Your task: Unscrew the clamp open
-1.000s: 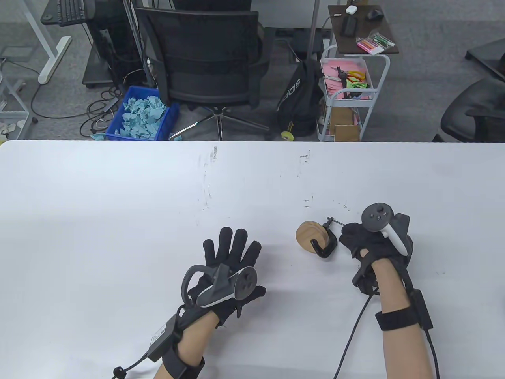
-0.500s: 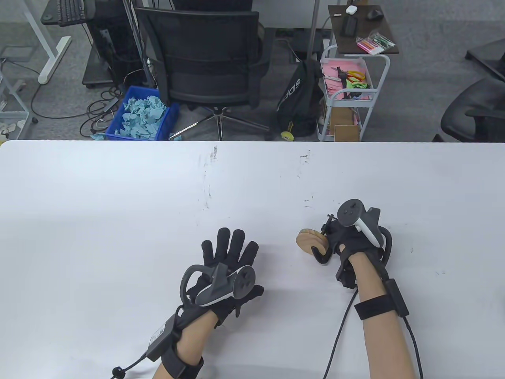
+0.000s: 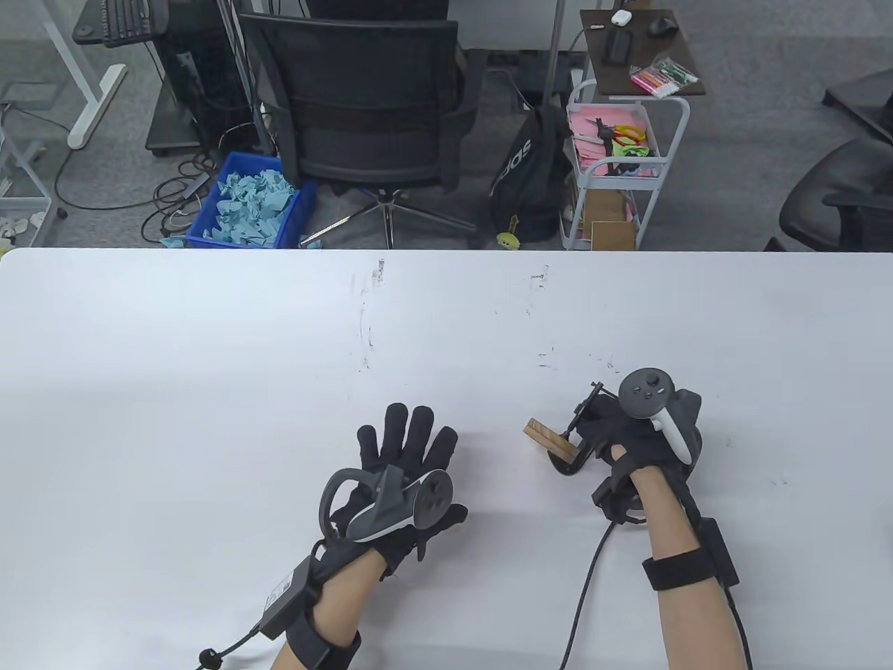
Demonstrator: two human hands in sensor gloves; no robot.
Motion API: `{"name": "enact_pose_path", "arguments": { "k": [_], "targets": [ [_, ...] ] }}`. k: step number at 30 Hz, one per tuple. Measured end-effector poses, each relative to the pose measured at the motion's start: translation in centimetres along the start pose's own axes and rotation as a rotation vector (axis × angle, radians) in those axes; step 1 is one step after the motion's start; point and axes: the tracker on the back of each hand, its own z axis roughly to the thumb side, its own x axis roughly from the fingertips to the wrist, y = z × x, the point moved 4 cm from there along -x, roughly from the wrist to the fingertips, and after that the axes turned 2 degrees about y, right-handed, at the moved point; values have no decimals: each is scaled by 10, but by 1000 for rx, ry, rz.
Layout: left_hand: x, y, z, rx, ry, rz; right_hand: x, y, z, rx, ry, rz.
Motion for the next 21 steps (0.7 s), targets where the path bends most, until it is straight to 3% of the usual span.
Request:
{"name": "enact_pose_path", "arguments": {
  "k": [10, 14, 21],
  "targets": [
    [1, -2, 16, -59, 21, 20, 65, 30, 4, -221, 250, -157],
    [2, -3, 23, -74, 33, 28, 80, 30, -2, -316, 293, -190],
    [5, -19, 37, -22, 74, 67, 81, 10, -7, -482, 332, -44]
  ]
}}
